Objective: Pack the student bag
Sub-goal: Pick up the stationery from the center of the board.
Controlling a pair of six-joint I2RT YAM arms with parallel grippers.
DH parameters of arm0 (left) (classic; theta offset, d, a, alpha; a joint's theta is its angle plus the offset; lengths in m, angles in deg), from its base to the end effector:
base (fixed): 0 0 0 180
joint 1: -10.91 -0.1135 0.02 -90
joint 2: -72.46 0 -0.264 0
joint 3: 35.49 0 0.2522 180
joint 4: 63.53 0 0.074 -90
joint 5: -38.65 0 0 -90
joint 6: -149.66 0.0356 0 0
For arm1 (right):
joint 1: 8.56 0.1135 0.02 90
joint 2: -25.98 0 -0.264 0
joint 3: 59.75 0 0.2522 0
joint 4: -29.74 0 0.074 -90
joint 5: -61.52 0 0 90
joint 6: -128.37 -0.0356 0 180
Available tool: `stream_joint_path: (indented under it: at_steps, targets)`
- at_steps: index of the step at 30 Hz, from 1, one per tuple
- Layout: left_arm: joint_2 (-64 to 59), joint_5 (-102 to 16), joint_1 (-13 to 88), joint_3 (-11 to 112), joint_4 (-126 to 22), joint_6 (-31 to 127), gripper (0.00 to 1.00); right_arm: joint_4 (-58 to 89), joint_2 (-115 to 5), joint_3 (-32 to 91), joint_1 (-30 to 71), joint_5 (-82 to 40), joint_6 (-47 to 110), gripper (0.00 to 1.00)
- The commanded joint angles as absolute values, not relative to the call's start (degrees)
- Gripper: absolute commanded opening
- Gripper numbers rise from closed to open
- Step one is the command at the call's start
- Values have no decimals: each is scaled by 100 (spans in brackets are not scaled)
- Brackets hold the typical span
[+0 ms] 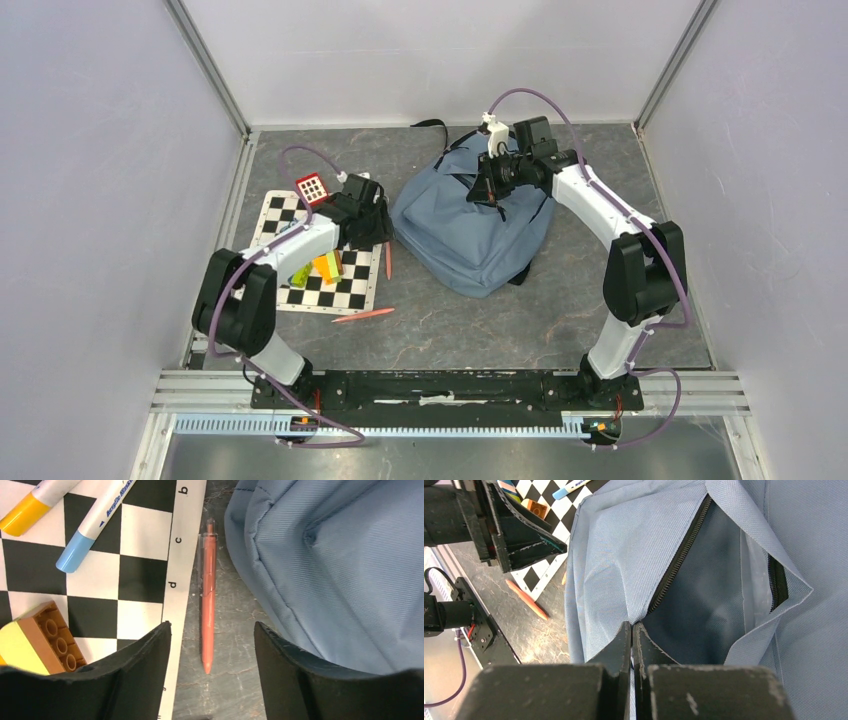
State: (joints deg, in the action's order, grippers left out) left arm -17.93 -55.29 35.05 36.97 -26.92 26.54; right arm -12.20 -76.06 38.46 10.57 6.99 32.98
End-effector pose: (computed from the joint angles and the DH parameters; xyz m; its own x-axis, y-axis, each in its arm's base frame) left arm 0.2978 -0.1308 0.2106 -0.8256 -0.2273 -0.5165 -0.0949 0.9581 -0.2701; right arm 0.3698 0.1501 0.2810 -0.7350 -0.1740 -0.6554 -0.5828 0.6560 0.4795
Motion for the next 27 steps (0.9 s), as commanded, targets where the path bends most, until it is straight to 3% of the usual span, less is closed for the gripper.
stream_joint_path:
  at_steps: [1,6,12,16,19,22,27]
  targets:
    - [-2084,-5605,3564,3775,-2759,2988,63,-956,-7314,3848,1139,765,3199,0]
    - [-2624,-5639,3789,4055,-2615,3207,56,-952,-7329,3865,1139,744,3181,0]
    - [-3033,-6054,3910,4248,-2318,3228,41,-951,-7266,3827,1139,722,3151,0]
    - [-3196,-6193,3944,4317,-2197,3233,30,-951,-7207,3808,1139,618,3147,0]
    - [-3317,-6417,3956,4358,-2064,3186,15,-948,-7163,3852,1139,457,3153,1]
    - [-3300,-6472,3954,4298,-2067,3044,2,-958,-7129,3907,1139,281,3156,12]
    - [-2602,-6274,3957,4085,-2474,2970,2,-961,-6994,3986,1121,-159,3147,53]
